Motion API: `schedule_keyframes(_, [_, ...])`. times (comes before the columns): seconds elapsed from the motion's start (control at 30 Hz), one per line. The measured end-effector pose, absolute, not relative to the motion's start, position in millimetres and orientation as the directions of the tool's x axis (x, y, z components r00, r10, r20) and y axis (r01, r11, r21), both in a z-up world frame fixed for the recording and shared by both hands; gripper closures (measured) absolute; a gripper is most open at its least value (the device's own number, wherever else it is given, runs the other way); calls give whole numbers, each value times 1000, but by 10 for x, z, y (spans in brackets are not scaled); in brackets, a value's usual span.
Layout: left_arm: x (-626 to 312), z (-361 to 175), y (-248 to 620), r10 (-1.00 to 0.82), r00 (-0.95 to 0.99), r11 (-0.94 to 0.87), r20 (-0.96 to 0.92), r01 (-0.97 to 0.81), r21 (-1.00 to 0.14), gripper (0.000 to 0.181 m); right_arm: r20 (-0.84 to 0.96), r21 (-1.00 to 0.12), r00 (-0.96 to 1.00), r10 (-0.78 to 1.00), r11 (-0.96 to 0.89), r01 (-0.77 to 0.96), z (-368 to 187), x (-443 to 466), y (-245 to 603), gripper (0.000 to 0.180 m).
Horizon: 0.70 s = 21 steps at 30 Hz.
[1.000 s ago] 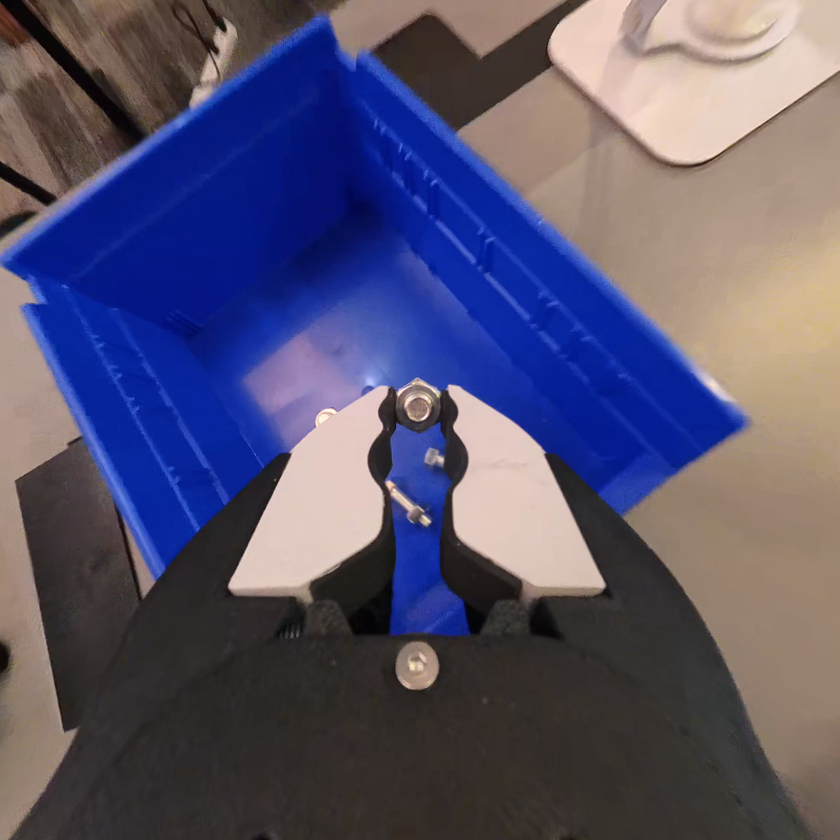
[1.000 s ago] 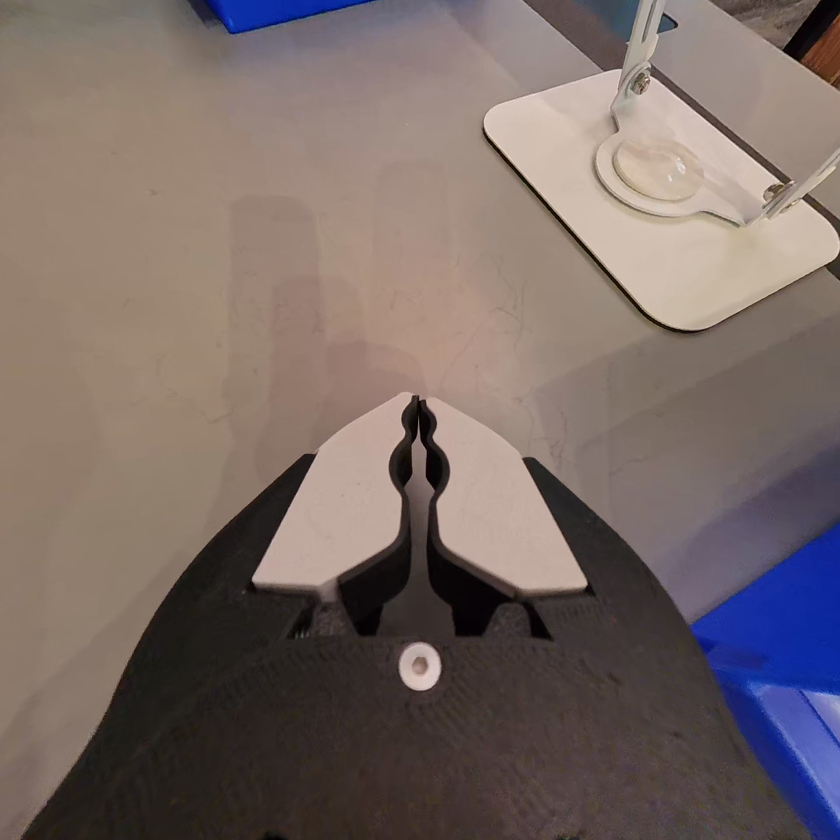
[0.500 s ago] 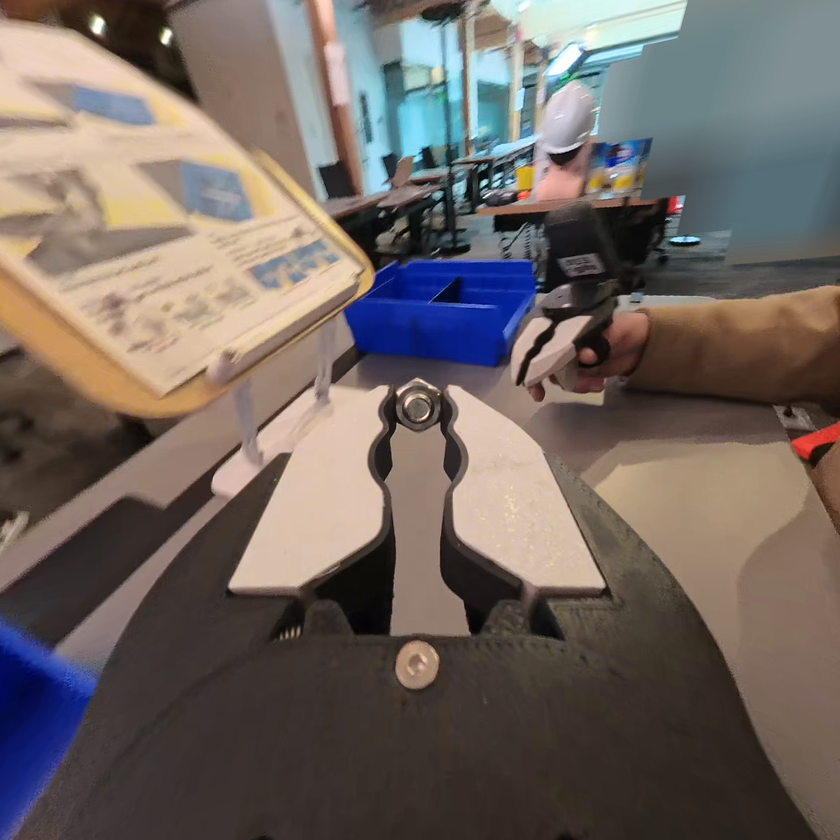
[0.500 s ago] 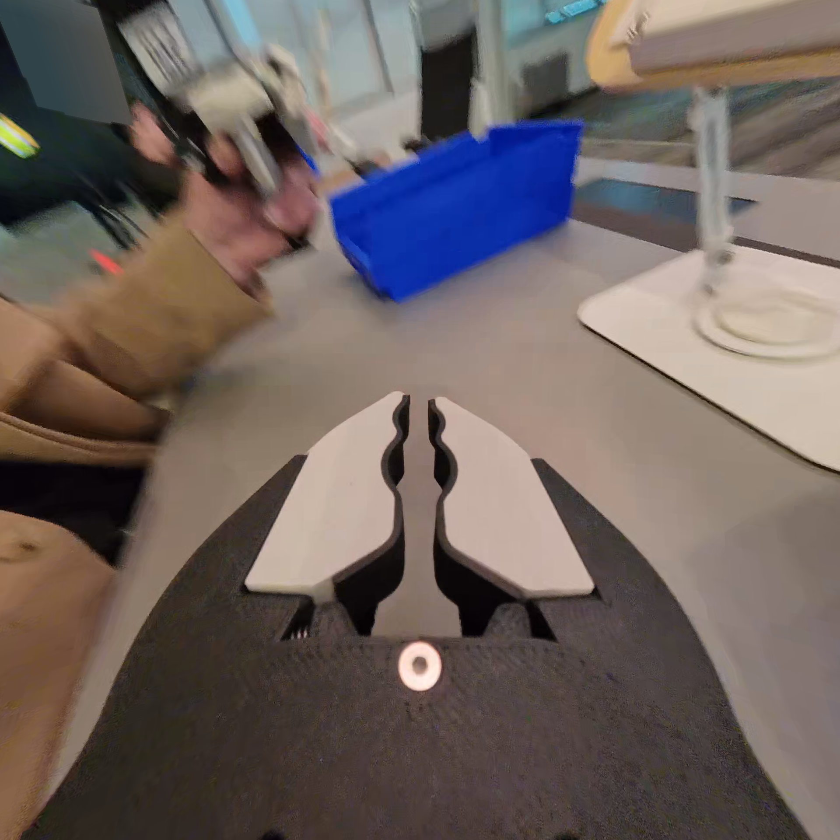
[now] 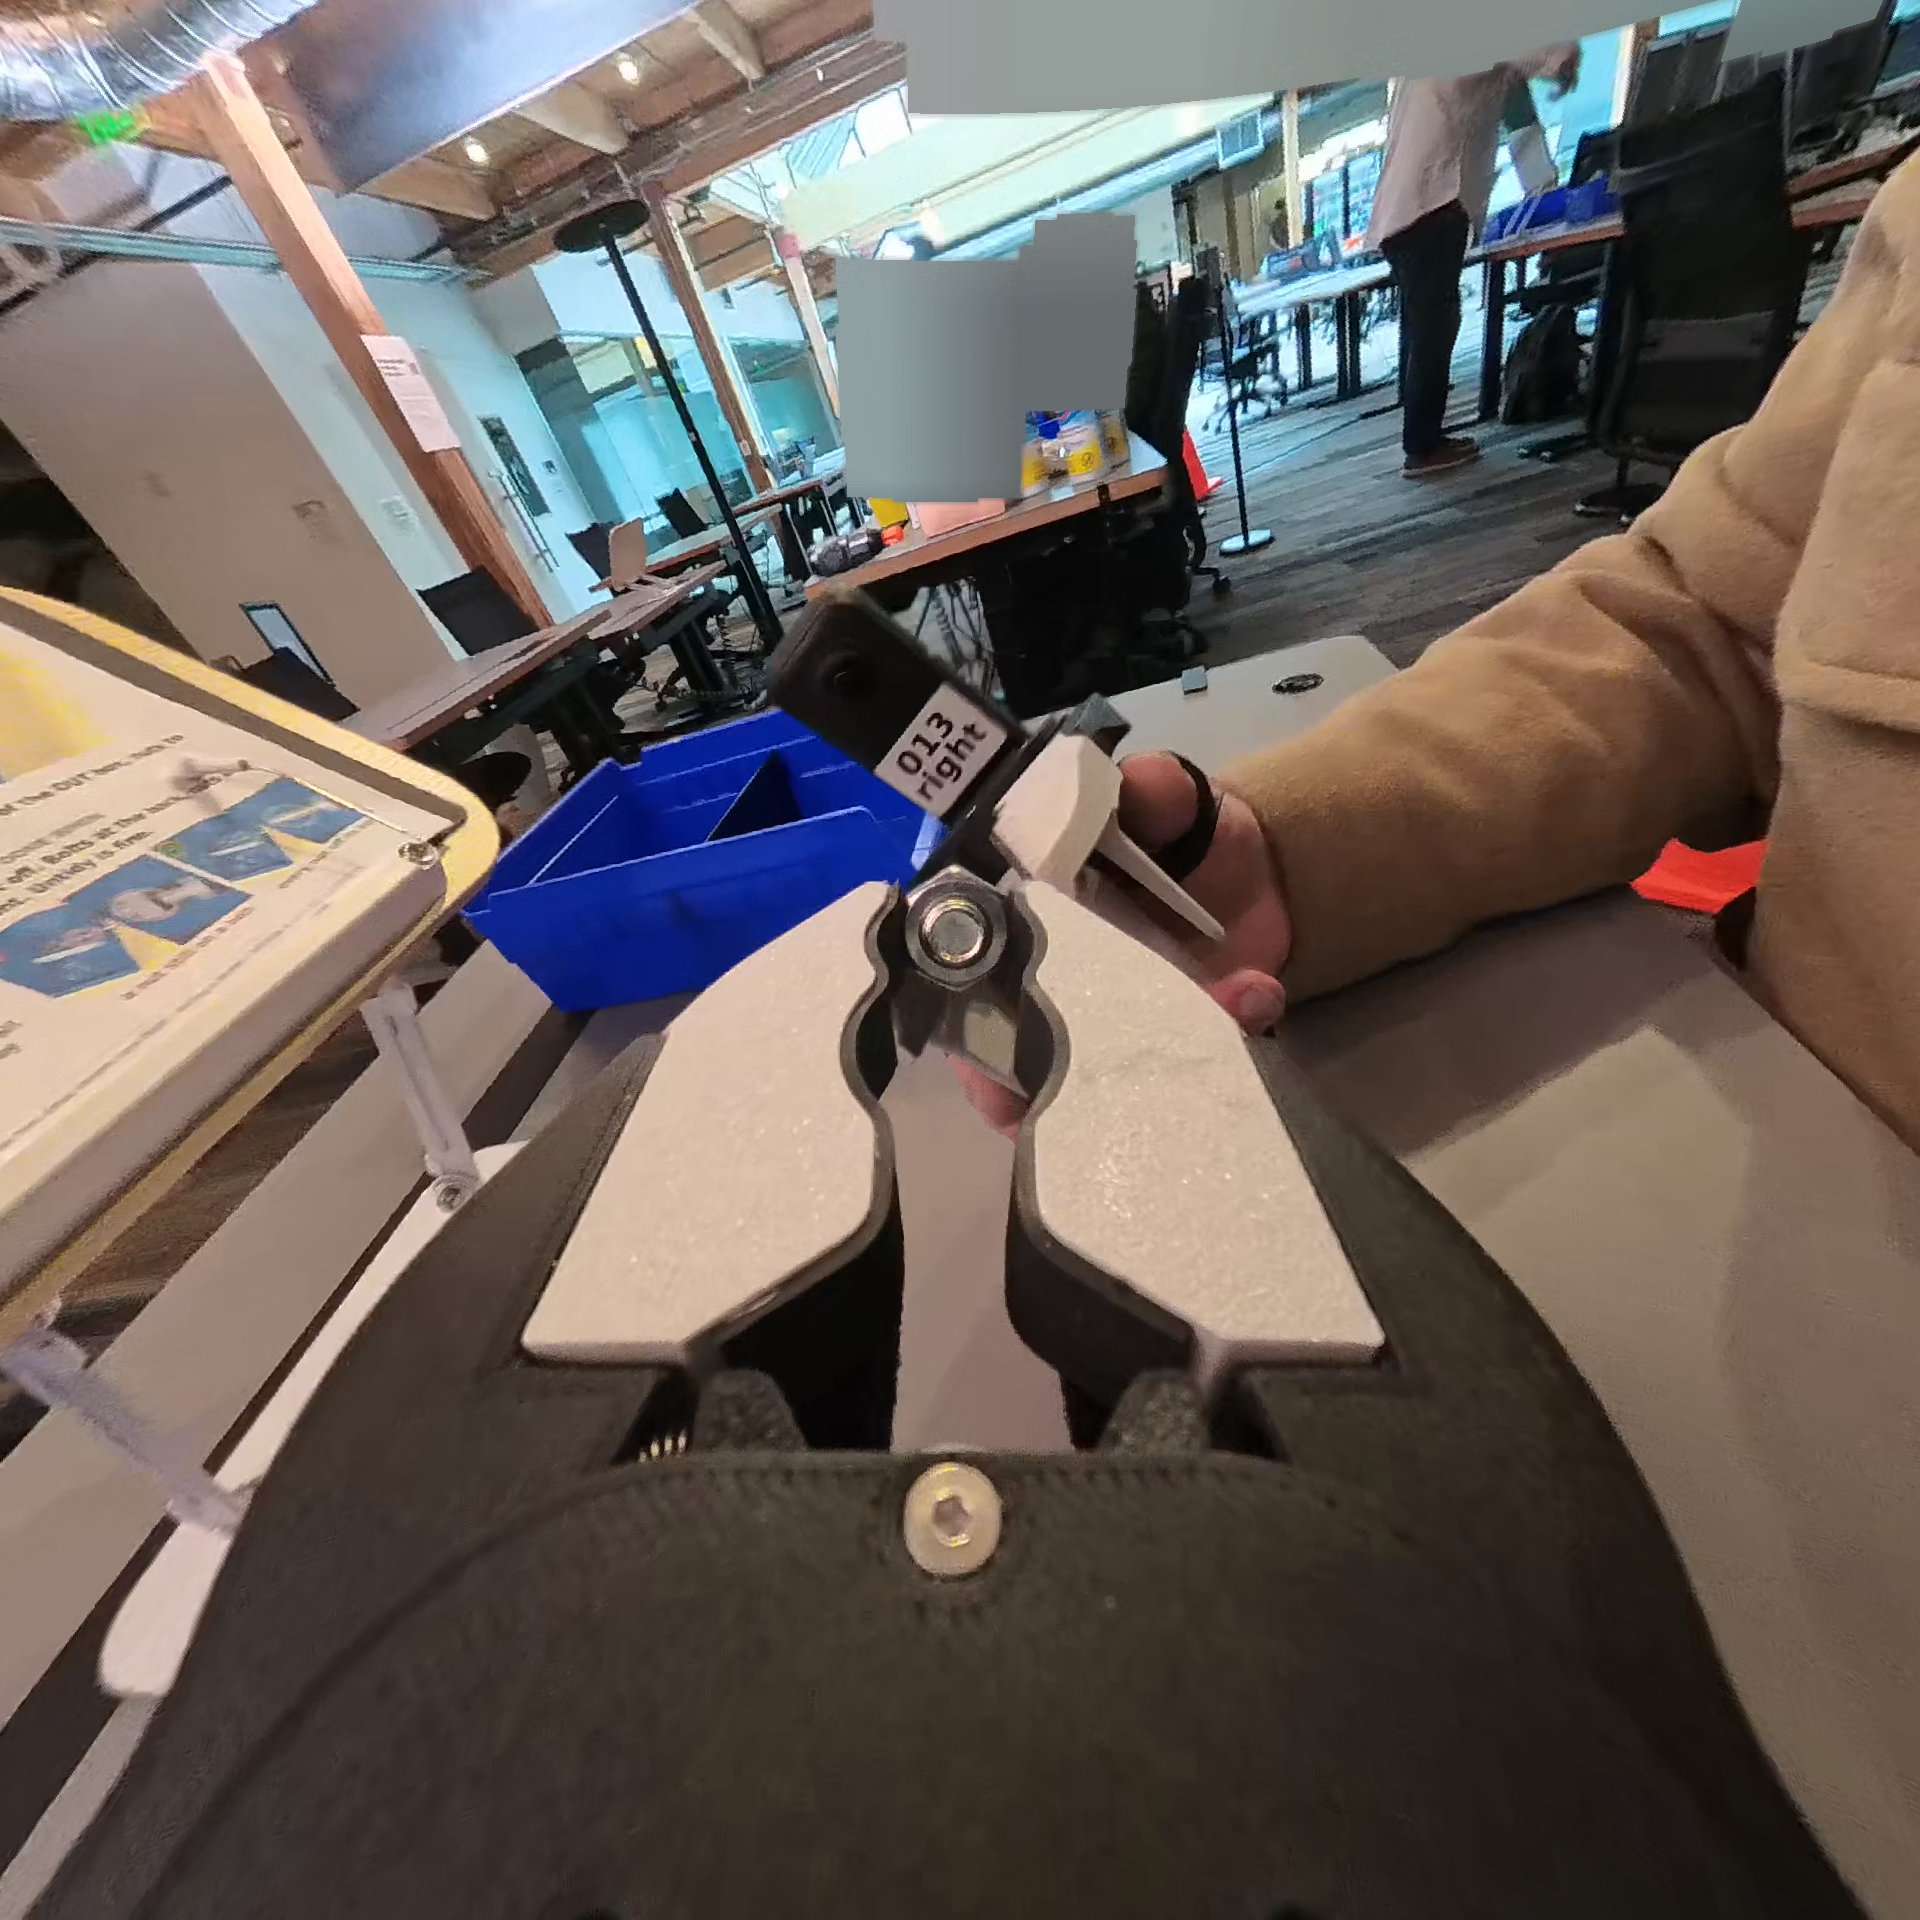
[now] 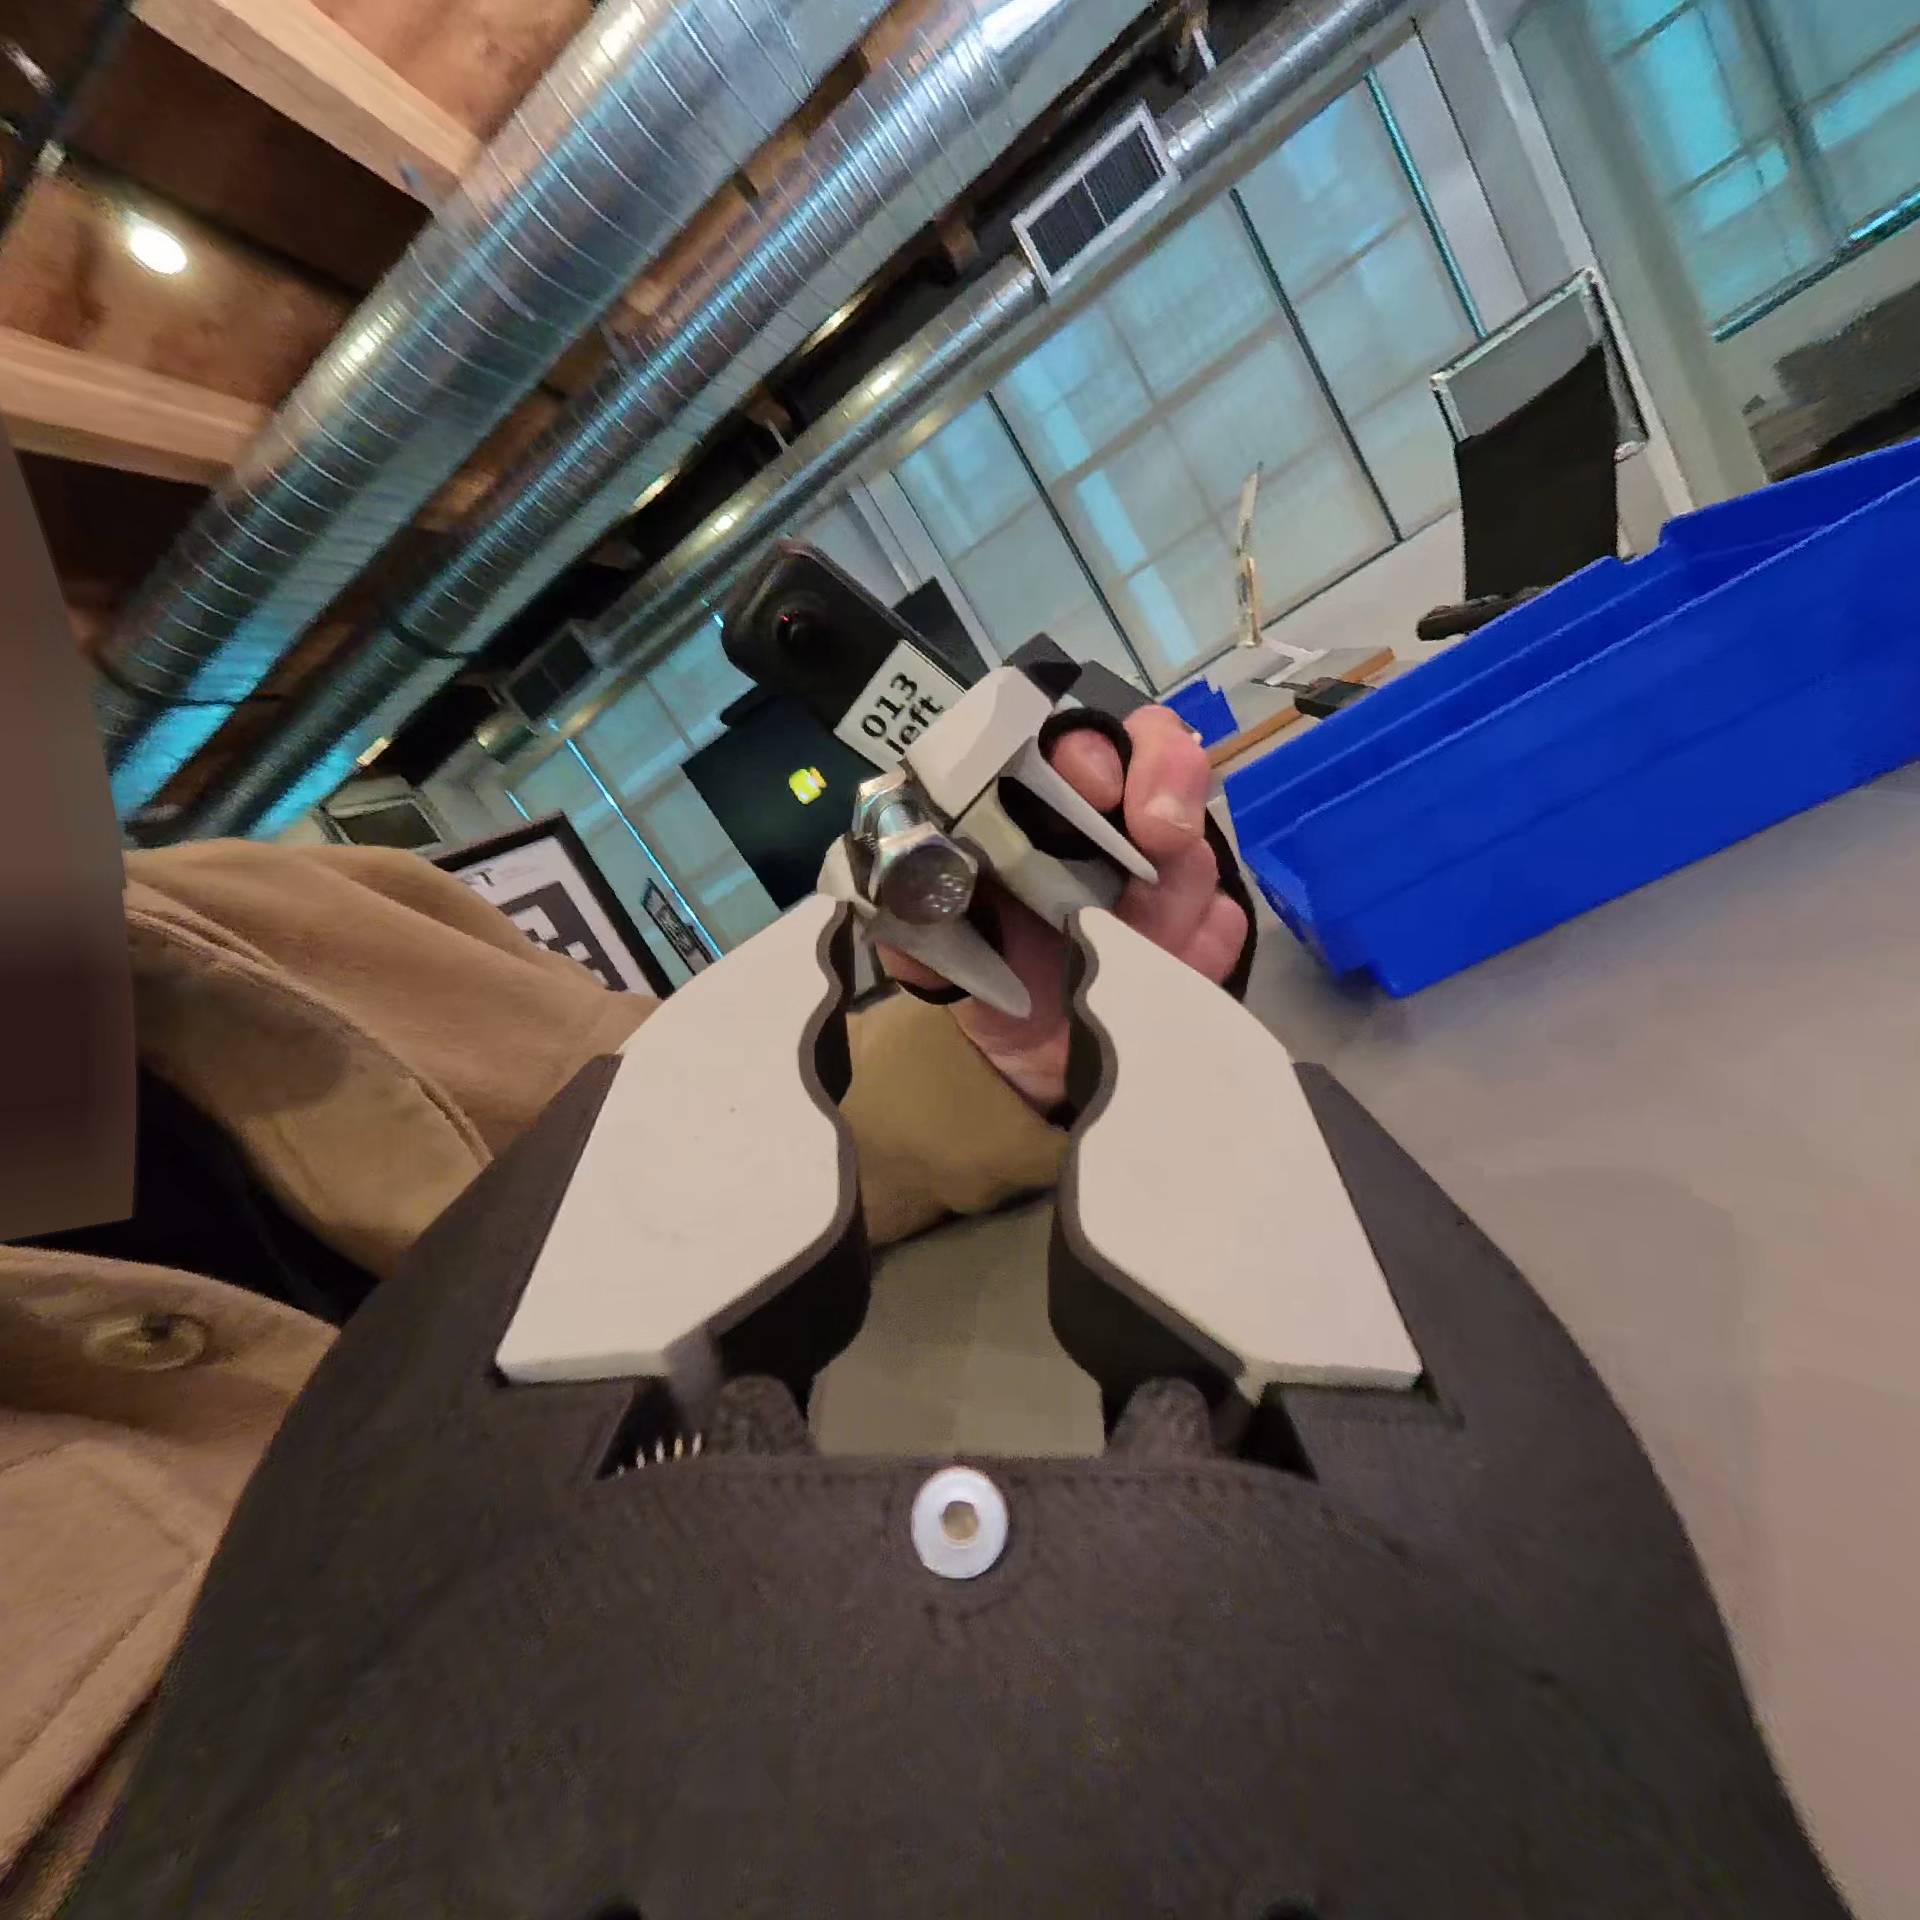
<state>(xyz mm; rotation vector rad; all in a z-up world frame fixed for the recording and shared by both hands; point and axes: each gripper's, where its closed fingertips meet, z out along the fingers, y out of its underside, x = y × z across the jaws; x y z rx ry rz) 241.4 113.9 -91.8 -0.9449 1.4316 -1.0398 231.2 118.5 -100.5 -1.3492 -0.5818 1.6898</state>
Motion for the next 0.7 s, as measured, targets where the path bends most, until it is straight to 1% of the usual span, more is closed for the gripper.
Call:
schedule_keyframes(0.07, [2420,-879,1145,-955,-105,278,-279,27,-960,163,-541,-768,-70,838,-527,-364,-979,2337,1187,142])
schedule_keyframes(0.2, [2452,-947,1116,-949,-132,285,-286,27,-958,163,-542,-734,-153,826,-555,-391,-914,2356,1135,145])
schedule_keyframes(0.3, [2445,-935,1096,-950,-148,269,-273,51,-962,163,-550,-712,-190,813,-575,-403,-892,2338,1125,155])
schedule_keyframes(0.33, [2442,-935,1097,-951,-149,267,-272,51,-962,163,-555,-710,-197,808,-584,-394,-902,2317,1119,156])
schedule_keyframes(0.4, [2430,-909,1097,-955,-157,243,-252,73,-967,163,-551,-711,-202,810,-582,-395,-899,2293,1105,162])
schedule_keyframes(0.57, [2412,-899,1086,-954,-165,241,-252,84,-967,163,-539,-716,-195,819,-568,-406,-887,2279,1106,162])
schedule_keyframes(0.7, [2404,-902,1080,-953,-169,240,-253,92,-966,163,-512,-751,-153,845,-527,-398,-890,2272,1104,162])
